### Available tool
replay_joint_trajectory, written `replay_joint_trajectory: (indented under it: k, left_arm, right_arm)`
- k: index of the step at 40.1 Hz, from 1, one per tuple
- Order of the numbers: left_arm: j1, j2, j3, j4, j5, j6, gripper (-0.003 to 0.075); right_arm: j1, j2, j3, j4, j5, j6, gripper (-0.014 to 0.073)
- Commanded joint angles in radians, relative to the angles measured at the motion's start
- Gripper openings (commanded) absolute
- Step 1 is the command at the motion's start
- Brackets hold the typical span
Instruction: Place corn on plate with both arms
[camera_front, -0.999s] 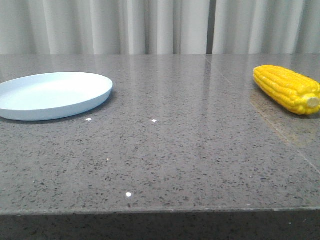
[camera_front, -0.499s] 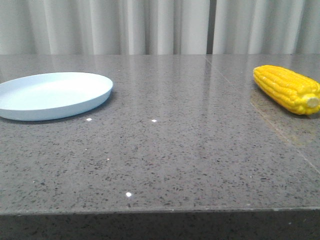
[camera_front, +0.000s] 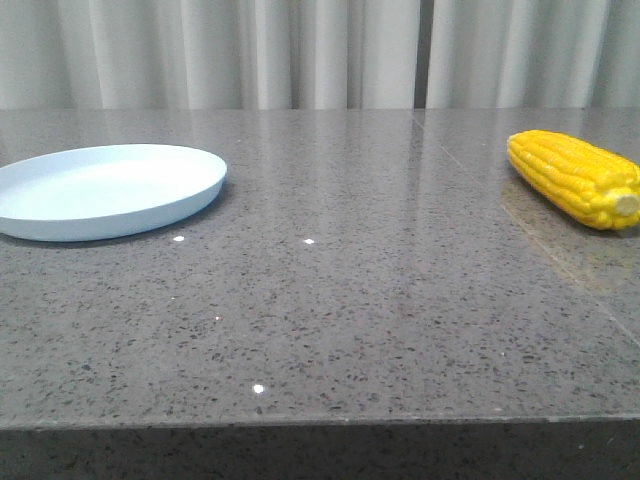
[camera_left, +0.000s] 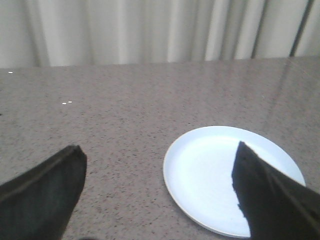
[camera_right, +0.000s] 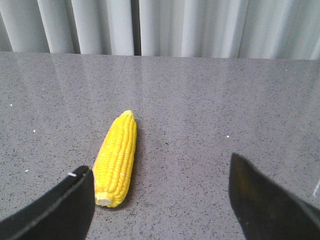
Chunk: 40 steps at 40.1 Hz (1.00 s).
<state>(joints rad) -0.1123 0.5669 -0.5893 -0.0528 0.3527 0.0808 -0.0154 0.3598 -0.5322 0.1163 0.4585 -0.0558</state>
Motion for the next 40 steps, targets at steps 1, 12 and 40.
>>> replay_joint_trajectory:
  k: [1,12,40]
  left_arm:
    - [-0.066,0.085,-0.09,0.014,-0.055,0.001,0.0568]
    - [-0.044,0.355,-0.302,0.01,0.151,-0.011,0.0461]
    - [0.0,0.92,-0.511,-0.014,0.313,-0.011,0.0375]
  right_arm:
    - [-0.005,0.016,-0.037,0.008,-0.072,-0.003,0.058]
    - [-0.005,0.016,-0.037,0.008,-0.072,-0.003,0.058]
    - [-0.005,0.016,-0.037,0.008,-0.072,-0.003,0.058]
